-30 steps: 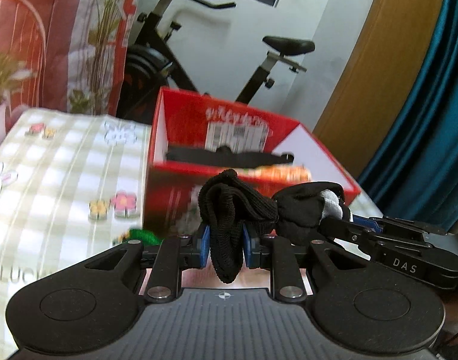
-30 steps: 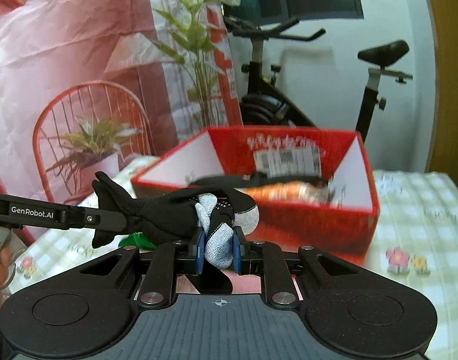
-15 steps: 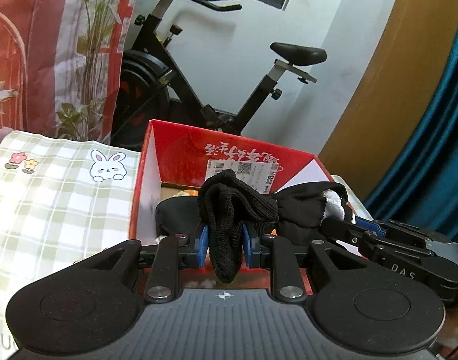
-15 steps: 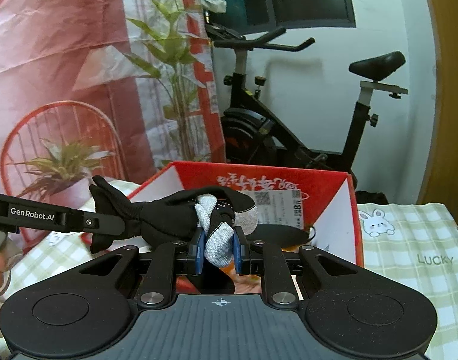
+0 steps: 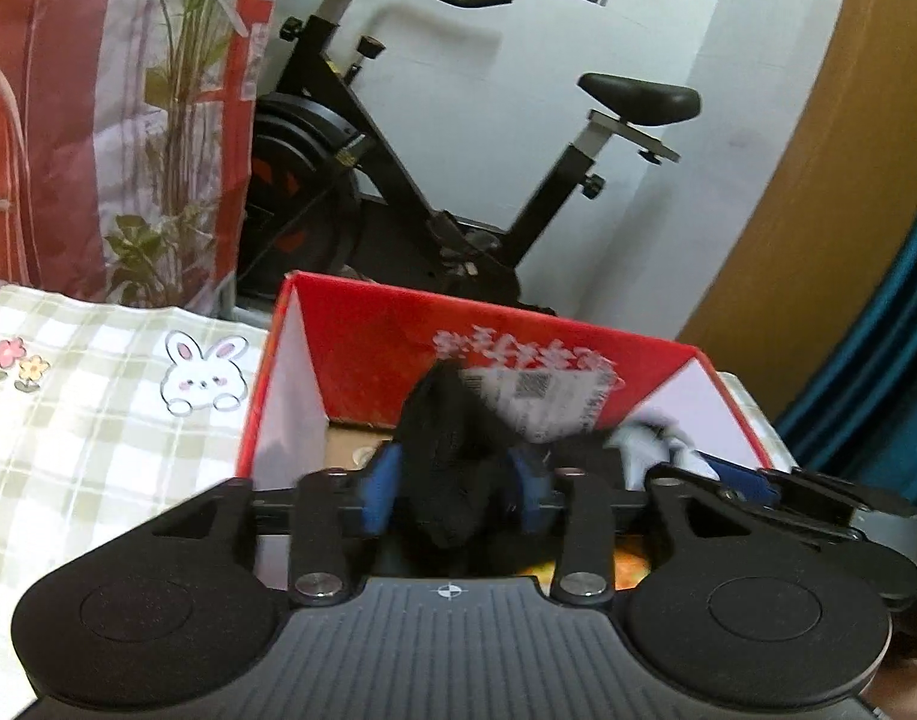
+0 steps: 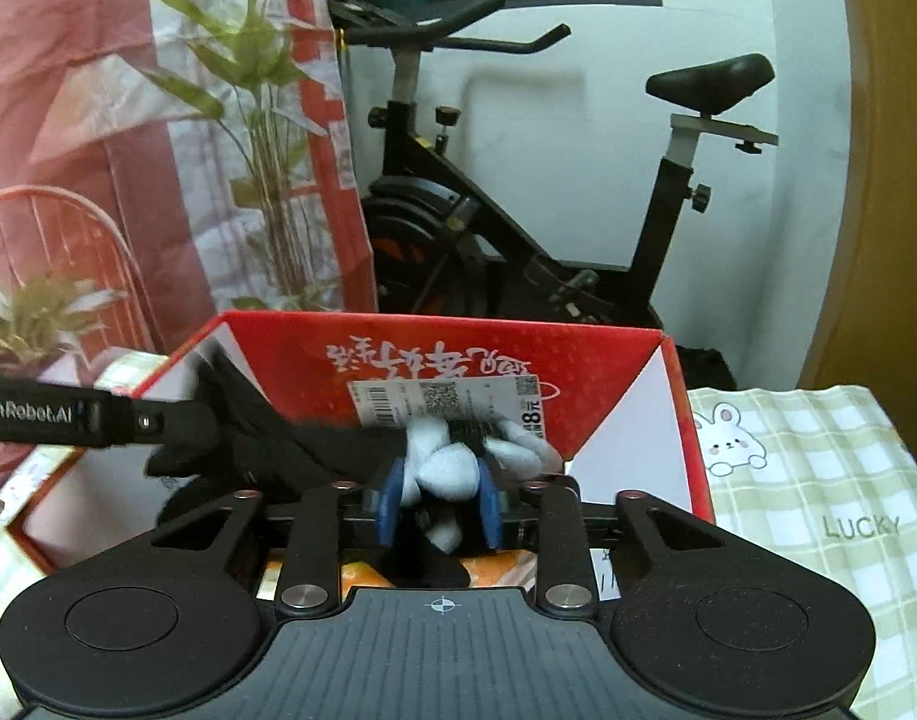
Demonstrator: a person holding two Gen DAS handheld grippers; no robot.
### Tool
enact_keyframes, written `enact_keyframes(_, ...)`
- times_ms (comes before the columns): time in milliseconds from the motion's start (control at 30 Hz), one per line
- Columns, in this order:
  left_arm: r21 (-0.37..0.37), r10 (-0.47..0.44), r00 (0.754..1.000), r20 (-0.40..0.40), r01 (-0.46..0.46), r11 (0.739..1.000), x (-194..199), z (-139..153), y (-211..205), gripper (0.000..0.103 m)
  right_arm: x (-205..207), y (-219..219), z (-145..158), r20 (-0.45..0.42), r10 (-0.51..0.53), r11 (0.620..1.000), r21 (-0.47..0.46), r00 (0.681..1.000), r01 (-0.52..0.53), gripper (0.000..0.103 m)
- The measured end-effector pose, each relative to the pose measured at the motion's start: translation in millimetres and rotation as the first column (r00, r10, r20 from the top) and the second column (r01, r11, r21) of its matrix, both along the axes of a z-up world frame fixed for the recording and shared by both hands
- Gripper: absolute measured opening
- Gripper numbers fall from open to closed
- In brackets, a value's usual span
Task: Organize soft objects
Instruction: 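Lower the glove into the red box and open both tools, then move both tools back down to the pink knitted cloth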
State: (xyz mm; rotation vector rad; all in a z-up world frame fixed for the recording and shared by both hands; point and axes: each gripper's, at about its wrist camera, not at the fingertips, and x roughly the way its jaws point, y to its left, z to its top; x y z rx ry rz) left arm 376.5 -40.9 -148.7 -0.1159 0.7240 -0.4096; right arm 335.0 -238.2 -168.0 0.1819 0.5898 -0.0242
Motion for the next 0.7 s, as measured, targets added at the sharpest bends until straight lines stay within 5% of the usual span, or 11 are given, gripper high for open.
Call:
enact_keyframes(100, 0.021, 0.007, 1.0, 0.008, -0.007, 1.0, 2.4, -0.6, 3.8, 0.062, -0.3, 4.7, -0.7, 0.0, 0.008, 1.0, -0.019, 1.0, -0.008, 0.043)
enact_keyframes(700, 0.046, 0.02, 0.999, 0.04, -0.022, 0.999, -63.9, 24.4, 62.1, 0.063, -80.1, 29.1, 19.5, 0.08, 0.039, 0.999, 0.028, 0.996, -0.041, 0.043)
